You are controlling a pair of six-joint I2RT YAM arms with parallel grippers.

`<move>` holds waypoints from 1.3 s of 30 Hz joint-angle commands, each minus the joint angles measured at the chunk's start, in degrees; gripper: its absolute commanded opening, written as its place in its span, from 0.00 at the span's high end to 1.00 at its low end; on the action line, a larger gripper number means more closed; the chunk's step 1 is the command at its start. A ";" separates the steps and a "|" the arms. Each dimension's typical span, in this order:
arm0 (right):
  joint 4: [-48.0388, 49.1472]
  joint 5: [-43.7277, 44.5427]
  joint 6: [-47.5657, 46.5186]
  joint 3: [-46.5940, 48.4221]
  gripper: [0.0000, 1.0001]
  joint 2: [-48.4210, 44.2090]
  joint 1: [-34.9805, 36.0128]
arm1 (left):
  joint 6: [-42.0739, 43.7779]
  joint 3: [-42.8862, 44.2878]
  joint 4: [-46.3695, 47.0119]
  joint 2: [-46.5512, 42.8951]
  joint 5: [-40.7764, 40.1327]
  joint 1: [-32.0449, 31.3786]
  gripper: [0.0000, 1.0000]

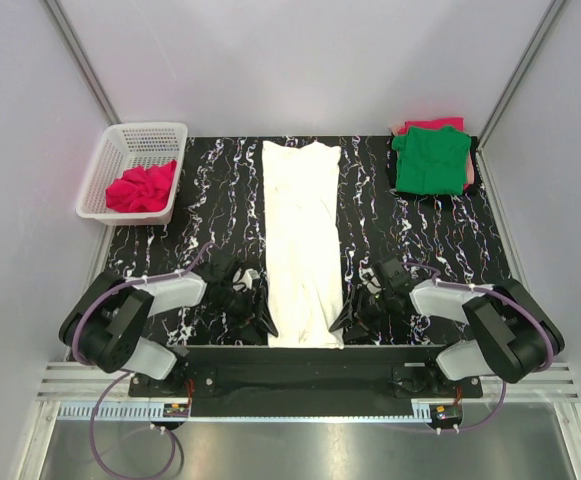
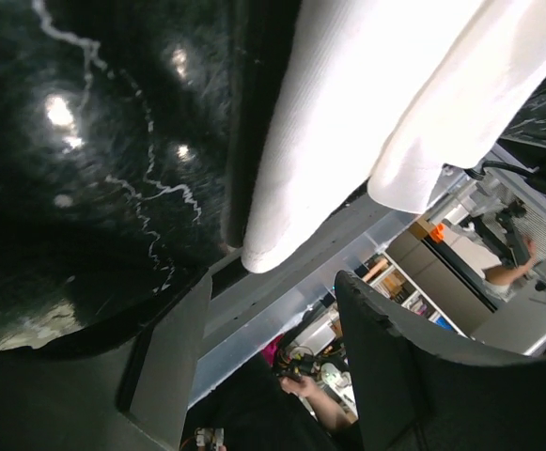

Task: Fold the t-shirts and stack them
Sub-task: Fold the tshirt

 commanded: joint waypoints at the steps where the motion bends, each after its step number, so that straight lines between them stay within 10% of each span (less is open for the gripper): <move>1: -2.68 6.90 -1.86 -3.64 0.47 -0.99 0.71 | 1.12 -0.98 5.58 3.12 -3.02 -0.19 0.37; 39: 4.09 7.69 -1.94 -6.80 0.55 3.58 1.15 | -3.89 -12.14 23.60 6.91 -5.30 -0.28 0.46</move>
